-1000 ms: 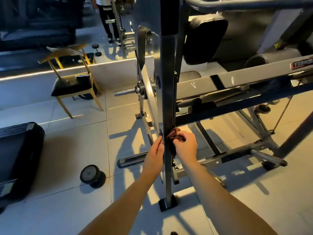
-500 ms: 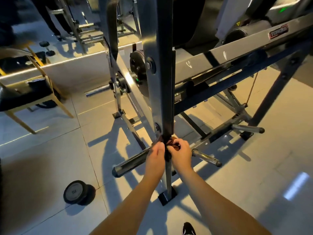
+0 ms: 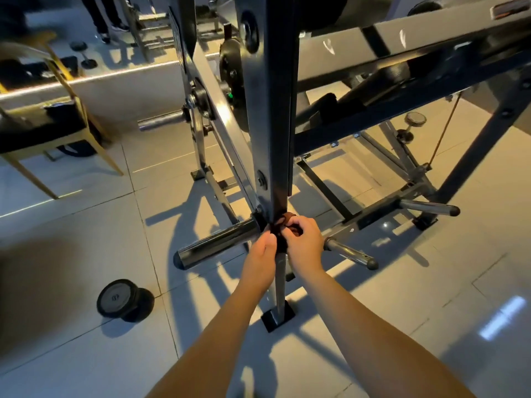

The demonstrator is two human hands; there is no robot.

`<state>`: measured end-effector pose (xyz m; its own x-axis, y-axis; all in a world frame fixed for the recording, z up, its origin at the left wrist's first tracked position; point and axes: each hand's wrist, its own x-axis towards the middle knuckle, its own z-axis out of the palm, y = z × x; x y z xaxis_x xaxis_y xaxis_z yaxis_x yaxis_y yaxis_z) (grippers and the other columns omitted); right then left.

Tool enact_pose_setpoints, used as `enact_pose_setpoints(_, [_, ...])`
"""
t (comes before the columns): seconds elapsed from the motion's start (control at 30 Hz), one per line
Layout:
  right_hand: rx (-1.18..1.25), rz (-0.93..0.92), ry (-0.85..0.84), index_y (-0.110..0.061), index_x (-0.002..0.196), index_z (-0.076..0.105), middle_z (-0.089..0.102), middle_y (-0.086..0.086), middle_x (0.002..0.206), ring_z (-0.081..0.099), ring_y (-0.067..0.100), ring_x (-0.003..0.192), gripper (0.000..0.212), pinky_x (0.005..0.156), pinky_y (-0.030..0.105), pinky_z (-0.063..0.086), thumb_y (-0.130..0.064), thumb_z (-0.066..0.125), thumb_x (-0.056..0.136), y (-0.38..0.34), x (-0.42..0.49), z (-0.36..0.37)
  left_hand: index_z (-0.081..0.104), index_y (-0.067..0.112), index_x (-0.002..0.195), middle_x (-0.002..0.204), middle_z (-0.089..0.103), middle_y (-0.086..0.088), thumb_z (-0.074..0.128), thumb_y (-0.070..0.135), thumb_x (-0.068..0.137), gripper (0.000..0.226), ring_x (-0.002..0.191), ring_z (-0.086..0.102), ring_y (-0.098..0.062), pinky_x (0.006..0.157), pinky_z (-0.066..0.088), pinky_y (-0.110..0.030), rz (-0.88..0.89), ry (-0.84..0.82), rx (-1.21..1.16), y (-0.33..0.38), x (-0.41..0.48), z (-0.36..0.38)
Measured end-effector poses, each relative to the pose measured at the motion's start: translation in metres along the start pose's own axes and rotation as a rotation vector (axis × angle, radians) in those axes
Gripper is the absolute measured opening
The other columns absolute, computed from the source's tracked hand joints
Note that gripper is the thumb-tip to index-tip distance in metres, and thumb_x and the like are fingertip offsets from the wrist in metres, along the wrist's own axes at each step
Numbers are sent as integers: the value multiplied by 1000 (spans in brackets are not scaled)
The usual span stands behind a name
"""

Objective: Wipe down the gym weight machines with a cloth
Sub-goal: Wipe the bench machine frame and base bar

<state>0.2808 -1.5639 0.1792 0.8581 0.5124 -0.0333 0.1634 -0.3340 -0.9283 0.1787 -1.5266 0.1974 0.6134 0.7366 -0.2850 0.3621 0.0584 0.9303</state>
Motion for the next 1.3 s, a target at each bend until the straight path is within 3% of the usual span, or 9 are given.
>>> enact_pose_setpoints(0.1, [-94,40,-102,-23,89,67,59,-6,98,60,18,96,15,83,26,45,-8,71,88,17,2,-5,56,27,128,110,58,11,30,30,111,31,101,55,-4,74,39,-3,-10,95,-7,-13,-1,9])
enact_pose_setpoints(0.2, [-16,33,-34,-26,86,68,59,-6,102,59,13,97,15,87,26,46,-12,72,89,24,6,-20,59,15,105,98,60,-2,35,28,110,28,84,53,-6,64,36,-6,-73,219,3,-28,-3,11])
enact_pose_setpoints(0.3, [96,21,78,-29,89,66,56,-6,107,57,8,99,17,87,26,49,-13,70,92,34,5,-34,58,16,100,87,55,5,37,29,109,27,78,49,0,66,34,-9,-107,254,17,-48,-4,15])
enact_pose_setpoints(0.53, [66,-224,-75,-24,98,65,52,-18,103,56,5,103,13,87,14,45,-12,68,92,60,2,-2,62,22,104,90,62,5,36,36,108,30,88,58,-11,71,43,-24,-44,259,-65,-82,12,41])
enact_pose_setpoints(0.7, [41,-324,-112,-26,96,63,52,-16,104,56,5,104,11,91,19,48,-16,67,94,96,13,7,58,35,94,89,60,13,36,31,109,27,79,56,8,66,42,-7,10,240,-82,-121,16,56])
enact_pose_setpoints(0.83, [-13,-310,-155,-25,93,62,53,-14,103,54,1,101,14,85,11,42,-12,67,93,142,7,15,49,38,123,103,52,32,36,25,110,22,86,46,34,70,34,6,75,247,-61,-152,17,77])
enact_pose_setpoints(1.0, [-24,-233,-168,-23,90,63,55,-3,99,53,-2,91,22,76,4,40,-2,67,89,216,-5,36,58,29,136,121,63,12,37,30,109,34,112,55,8,84,43,-3,130,336,-53,-201,35,94])
enact_pose_setpoints(1.1, [-29,-248,-192,-25,92,64,55,-7,99,55,2,93,20,77,8,41,-5,67,90,240,-4,38,54,28,143,136,60,-1,38,31,109,38,126,54,-15,104,47,-30,169,332,-49,-231,45,103])
enact_pose_setpoints(1.3, [135,-544,-41,-24,107,64,55,-15,107,55,2,105,14,88,9,45,-17,66,95,238,3,50,56,37,135,129,58,7,37,31,109,32,117,55,-1,88,46,-8,316,348,-97,-266,56,114])
